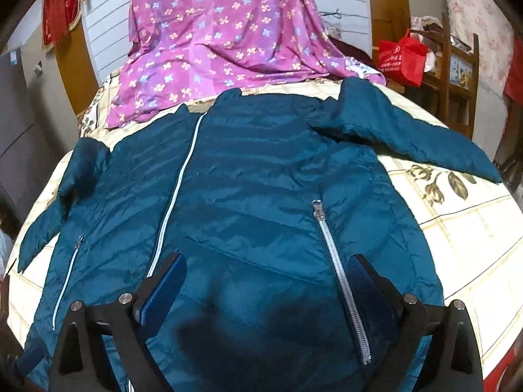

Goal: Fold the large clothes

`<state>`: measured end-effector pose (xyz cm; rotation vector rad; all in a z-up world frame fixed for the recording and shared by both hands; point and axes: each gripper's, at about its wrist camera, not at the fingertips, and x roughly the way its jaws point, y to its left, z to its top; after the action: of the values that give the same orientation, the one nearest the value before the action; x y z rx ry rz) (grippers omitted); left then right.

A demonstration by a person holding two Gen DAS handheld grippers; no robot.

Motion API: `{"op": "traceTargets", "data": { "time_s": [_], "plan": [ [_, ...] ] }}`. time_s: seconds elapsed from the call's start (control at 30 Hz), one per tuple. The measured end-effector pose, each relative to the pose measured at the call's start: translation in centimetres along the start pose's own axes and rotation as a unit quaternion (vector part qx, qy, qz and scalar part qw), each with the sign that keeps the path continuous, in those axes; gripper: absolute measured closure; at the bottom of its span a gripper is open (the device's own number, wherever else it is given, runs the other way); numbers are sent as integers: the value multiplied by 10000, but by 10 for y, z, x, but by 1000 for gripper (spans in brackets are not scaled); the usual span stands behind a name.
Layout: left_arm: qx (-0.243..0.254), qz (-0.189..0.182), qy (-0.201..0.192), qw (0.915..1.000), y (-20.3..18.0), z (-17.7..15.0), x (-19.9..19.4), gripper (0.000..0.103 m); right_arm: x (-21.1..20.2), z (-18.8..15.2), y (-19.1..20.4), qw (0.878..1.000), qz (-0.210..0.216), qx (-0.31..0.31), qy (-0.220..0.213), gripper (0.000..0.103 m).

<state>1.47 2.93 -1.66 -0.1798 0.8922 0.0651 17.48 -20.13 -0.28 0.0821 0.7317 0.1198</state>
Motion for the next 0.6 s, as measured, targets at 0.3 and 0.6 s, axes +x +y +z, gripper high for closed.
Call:
{"op": "traceTargets", "data": {
  "time_s": [0.3, 0.6],
  "plan": [
    [6, 0, 11, 10000, -1, -1, 1, 0, 0, -1, 9, 9994, -271, -155, -144, 4],
    [143, 349, -217, 9991, 0, 36, 10, 0, 0, 0, 12, 9982, -501, -295, -176, 4]
  ]
}}
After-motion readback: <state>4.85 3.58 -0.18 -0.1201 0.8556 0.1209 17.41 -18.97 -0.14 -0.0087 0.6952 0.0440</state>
